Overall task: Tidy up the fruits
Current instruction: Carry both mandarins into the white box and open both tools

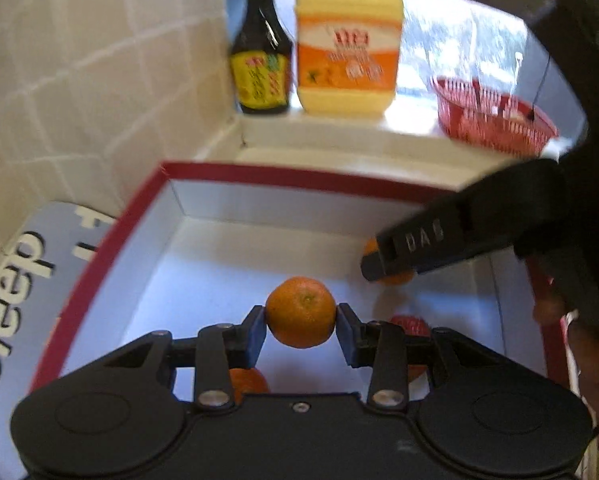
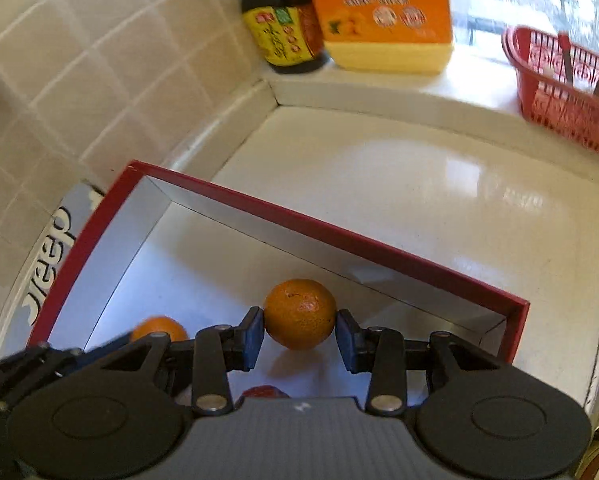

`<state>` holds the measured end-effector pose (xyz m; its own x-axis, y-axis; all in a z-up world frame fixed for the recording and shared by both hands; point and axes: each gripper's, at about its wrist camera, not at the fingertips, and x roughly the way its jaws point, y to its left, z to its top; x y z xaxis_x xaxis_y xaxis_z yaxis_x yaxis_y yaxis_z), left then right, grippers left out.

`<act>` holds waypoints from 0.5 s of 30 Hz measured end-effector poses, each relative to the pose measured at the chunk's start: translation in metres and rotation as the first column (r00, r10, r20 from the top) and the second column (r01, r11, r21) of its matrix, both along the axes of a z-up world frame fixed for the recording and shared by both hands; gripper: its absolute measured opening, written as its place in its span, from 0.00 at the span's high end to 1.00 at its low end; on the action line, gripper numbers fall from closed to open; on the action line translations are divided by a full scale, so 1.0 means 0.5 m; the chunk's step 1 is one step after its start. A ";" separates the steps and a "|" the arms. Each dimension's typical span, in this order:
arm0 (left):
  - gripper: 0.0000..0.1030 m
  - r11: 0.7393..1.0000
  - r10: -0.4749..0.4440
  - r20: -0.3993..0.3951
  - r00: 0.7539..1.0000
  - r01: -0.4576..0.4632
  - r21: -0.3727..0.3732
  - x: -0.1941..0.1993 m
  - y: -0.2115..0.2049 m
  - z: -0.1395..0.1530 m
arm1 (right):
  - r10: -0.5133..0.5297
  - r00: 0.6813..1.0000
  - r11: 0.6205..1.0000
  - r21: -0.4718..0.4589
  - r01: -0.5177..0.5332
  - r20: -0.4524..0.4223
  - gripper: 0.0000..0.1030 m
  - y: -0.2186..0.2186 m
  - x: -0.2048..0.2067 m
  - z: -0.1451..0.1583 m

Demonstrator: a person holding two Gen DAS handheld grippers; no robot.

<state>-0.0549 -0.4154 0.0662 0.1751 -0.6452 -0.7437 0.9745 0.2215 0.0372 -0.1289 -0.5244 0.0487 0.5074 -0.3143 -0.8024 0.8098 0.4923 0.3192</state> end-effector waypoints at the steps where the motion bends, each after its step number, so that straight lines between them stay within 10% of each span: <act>1: 0.56 1.000 -0.003 -0.006 1.000 0.003 0.012 0.000 -0.004 -0.007 | -0.001 1.000 1.000 0.004 0.001 -0.004 0.60 -0.006 0.000 -0.004; 8: 0.44 0.999 0.002 -0.064 0.998 0.002 0.050 0.013 -0.012 -0.033 | 0.010 1.000 1.000 -0.003 -0.011 -0.014 0.58 -0.010 0.009 -0.015; 15: 0.32 0.985 0.069 -0.077 0.995 -0.080 -0.152 0.054 0.138 0.105 | 0.042 0.997 0.998 -0.051 -0.039 0.058 0.58 0.024 -0.014 0.067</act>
<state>-0.0279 -0.3462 0.1185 0.1771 -0.7405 -0.6483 0.9541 0.2908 -0.0716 -0.1361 -0.5125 0.0821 0.5668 -0.3313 -0.7543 0.7691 0.5410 0.3403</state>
